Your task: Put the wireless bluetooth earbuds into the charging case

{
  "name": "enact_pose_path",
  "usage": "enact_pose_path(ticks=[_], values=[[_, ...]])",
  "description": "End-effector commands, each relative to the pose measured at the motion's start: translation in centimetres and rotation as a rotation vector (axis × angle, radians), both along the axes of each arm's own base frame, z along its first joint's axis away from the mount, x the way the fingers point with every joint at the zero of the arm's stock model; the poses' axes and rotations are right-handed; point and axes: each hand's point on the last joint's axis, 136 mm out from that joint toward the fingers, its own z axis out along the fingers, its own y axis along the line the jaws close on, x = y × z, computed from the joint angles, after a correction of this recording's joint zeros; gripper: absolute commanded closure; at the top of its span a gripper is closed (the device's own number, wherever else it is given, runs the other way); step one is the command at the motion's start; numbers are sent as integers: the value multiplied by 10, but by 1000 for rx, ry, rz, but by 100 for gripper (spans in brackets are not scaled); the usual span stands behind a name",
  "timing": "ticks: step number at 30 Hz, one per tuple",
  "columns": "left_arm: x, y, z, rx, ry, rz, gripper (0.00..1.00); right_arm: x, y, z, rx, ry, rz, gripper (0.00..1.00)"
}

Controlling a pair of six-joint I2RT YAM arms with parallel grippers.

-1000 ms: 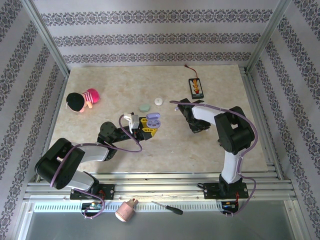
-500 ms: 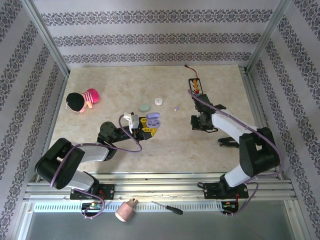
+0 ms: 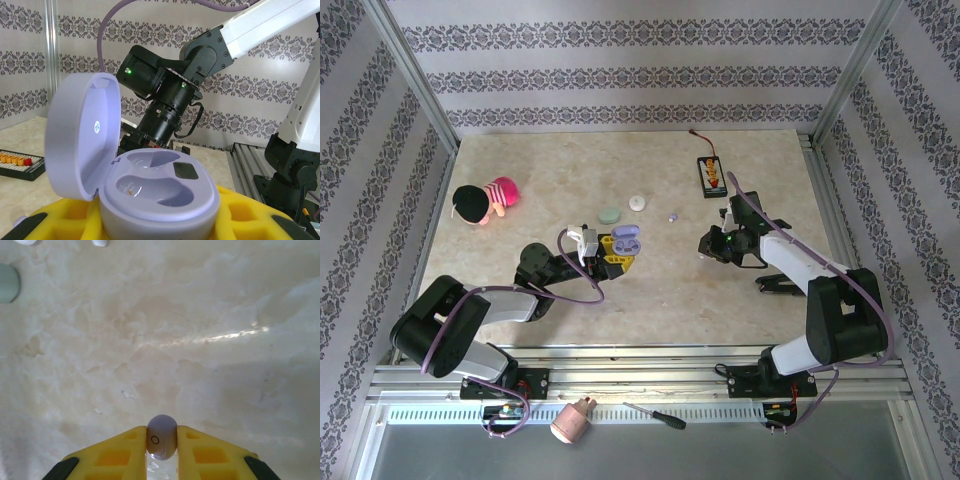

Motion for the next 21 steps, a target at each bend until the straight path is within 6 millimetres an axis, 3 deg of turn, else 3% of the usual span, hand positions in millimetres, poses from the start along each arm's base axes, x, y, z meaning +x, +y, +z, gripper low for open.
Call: enact_pose_path(ticks=[1,14,21], values=[[2,2,10,-15,-73,6,67,-2,13,18,103,-29,16,81],[5,1,8,-11,-70,8,67,-10,29,47,229,-63,68,81],[6,1,8,-11,-71,5,67,-14,29,46,242,-41,57,81]])
